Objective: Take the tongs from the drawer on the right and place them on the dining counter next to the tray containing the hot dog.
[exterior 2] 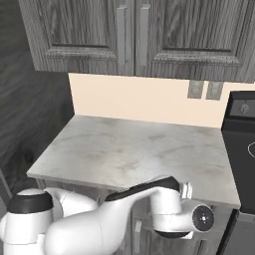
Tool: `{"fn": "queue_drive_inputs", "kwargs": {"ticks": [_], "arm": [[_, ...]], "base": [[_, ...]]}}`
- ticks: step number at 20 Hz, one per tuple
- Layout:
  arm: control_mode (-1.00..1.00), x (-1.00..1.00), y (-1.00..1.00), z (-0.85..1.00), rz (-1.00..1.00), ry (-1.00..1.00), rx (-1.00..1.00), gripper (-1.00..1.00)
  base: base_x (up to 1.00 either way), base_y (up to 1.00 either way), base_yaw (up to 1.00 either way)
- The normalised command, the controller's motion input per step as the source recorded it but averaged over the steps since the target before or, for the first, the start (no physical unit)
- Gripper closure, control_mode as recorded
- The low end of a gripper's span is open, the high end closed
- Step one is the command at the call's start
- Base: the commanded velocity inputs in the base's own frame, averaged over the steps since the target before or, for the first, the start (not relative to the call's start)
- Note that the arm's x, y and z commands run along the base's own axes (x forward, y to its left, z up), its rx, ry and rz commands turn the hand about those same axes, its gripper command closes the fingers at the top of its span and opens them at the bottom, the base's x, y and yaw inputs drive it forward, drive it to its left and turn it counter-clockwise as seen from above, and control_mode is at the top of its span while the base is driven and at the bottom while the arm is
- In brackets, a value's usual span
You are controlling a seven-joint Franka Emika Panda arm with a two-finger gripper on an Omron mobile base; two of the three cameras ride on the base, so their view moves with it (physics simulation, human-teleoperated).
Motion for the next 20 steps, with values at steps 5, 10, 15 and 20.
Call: {"fn": "queue_drive_inputs", "kwargs": {"ticks": [5, 10, 15, 20], "arm": [[-1.0, 0.0, 0.0, -0.47, 0.0, -0.11, -0.05, -1.0], [-1.0, -0.02, 0.0, -0.48, -0.02, -0.19, -0.03, -1.0], [-1.0, -0.01, 0.0, -0.4, -0.01, -0.15, -0.04, -1.0], [-1.0, 0.0, 0.0, -0.28, 0.0, -0.08, -0.03, -1.0]], "base": [[0.0, 0.0, 0.0], [0.0, 0.0, 0.0], [0.0, 0.0, 0.0], [0.0, 0.0, 0.0]]}}
